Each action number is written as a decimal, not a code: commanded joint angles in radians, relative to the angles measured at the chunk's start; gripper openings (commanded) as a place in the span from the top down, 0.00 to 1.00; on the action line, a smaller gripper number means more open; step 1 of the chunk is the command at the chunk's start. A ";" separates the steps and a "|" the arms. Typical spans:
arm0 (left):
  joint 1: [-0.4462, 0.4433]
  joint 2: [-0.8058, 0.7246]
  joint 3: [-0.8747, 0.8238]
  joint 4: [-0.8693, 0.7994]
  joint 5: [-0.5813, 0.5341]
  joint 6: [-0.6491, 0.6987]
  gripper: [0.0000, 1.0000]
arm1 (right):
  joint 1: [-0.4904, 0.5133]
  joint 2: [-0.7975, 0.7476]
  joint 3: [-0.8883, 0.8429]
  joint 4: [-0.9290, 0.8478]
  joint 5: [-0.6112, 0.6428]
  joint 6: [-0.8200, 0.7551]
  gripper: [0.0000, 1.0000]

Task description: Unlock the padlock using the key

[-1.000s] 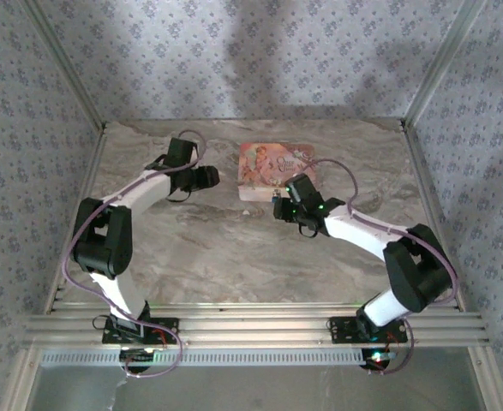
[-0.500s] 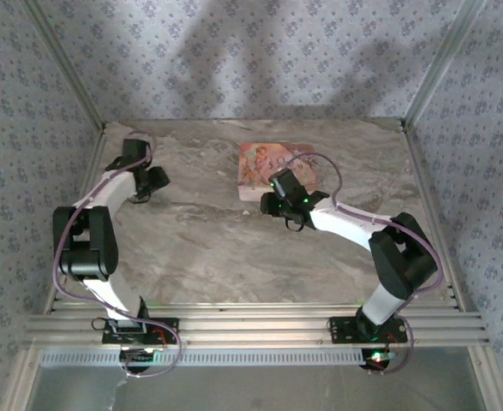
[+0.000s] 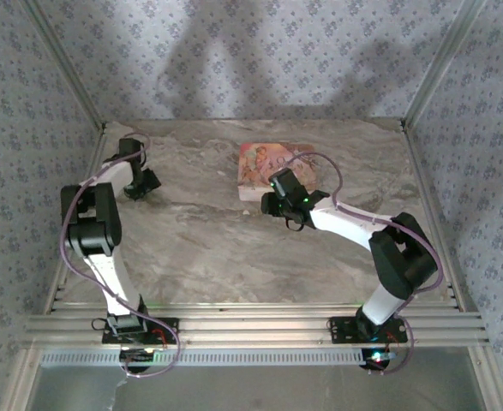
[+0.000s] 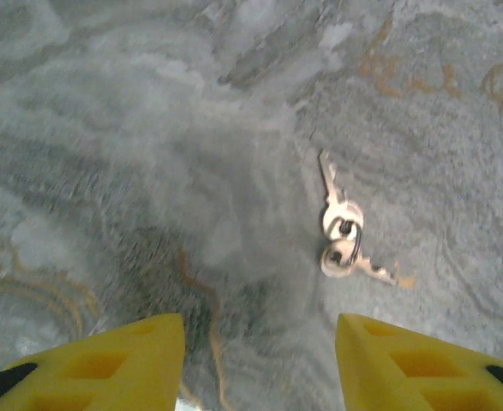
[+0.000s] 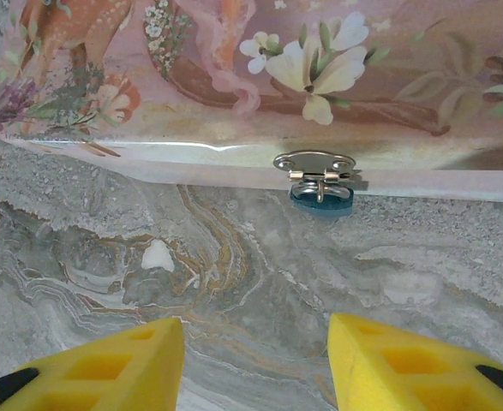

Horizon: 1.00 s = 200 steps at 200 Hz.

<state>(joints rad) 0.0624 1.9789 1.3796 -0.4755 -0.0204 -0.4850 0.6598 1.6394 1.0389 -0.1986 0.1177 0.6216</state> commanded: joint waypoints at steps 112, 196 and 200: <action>-0.033 0.090 0.110 -0.065 0.008 0.083 0.84 | 0.003 -0.020 0.029 -0.031 0.022 -0.012 0.52; -0.107 -0.121 -0.073 0.067 0.222 0.102 1.00 | -0.043 -0.137 -0.020 -0.042 -0.004 -0.002 0.53; -0.115 -0.131 -0.080 0.072 0.235 0.103 1.00 | -0.048 -0.142 -0.026 -0.038 -0.011 -0.001 0.53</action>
<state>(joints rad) -0.0044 1.9377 1.3277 -0.4477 0.1101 -0.4065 0.6418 1.5543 1.0401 -0.2283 0.1162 0.6163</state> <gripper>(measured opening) 0.054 0.476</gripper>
